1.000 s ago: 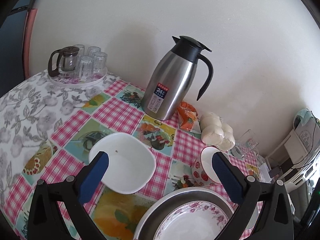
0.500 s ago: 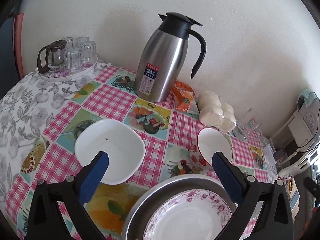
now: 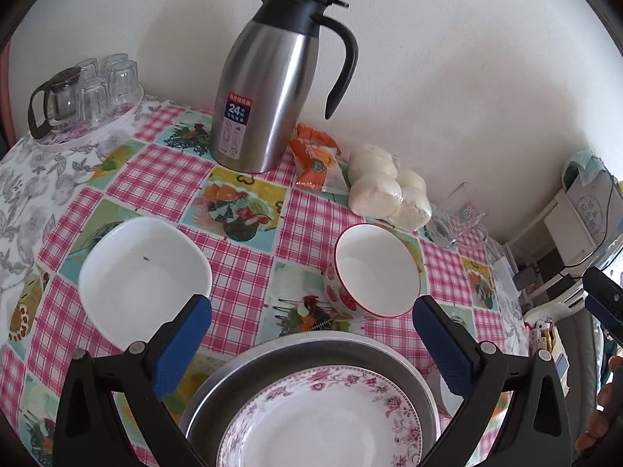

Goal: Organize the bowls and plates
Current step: 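Close the right tool on the strawberry bowl rim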

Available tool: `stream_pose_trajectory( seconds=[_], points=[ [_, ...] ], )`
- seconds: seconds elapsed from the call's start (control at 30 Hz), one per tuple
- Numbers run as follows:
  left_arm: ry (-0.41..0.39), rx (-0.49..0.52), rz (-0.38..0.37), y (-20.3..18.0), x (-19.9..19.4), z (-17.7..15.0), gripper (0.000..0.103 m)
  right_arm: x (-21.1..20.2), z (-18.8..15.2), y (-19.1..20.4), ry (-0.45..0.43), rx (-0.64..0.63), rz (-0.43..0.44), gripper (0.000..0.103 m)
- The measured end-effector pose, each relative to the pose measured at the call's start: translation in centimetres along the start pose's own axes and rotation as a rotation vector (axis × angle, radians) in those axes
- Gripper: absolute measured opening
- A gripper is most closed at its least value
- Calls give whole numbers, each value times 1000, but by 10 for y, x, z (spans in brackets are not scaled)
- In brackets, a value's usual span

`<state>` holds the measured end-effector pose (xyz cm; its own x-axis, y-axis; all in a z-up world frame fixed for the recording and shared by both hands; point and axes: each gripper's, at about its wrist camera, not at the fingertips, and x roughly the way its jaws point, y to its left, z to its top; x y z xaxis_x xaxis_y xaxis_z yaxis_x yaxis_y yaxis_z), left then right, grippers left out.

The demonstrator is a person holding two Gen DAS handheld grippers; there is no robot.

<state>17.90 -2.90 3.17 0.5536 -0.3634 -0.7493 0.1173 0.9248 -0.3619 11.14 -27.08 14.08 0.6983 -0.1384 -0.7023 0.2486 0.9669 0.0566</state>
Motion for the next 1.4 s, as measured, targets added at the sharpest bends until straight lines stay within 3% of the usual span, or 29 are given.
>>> stream_pose_trajectory(
  seconds=[0.1, 0.23, 0.4, 0.53, 0.6, 0.67, 0.77, 1.0, 1.17, 1.3, 1.4],
  points=[
    [32, -13, -2, 0, 13, 6, 103, 26, -1, 12, 30, -5, 8, 101],
    [102, -47, -48, 1, 34, 15, 99, 64, -7, 22, 99, 2, 24, 89],
    [157, -25, -56, -8, 55, 23, 79, 104, -16, 29, 168, 37, 62, 77],
    [193, 13, -59, -18, 71, 26, 71, 132, -24, 33, 225, 57, 83, 63],
    [208, 28, -45, -21, 79, 28, 61, 145, -28, 33, 245, 67, 86, 60],
    [228, 31, -50, -21, 88, 29, 51, 156, -32, 33, 267, 74, 96, 49],
    [243, 31, -41, -21, 100, 32, 49, 172, -37, 30, 298, 97, 109, 47],
    [290, 15, -25, -14, 127, 31, 30, 197, -42, 31, 331, 96, 125, 34],
    [302, 38, -37, -18, 136, 31, 24, 211, -43, 37, 349, 83, 144, 22],
    [319, 35, -39, -19, 142, 32, 23, 220, -45, 46, 376, 52, 135, 20],
    [318, 59, -48, -23, 143, 32, 17, 224, -47, 49, 384, 44, 149, 17]
  ],
)
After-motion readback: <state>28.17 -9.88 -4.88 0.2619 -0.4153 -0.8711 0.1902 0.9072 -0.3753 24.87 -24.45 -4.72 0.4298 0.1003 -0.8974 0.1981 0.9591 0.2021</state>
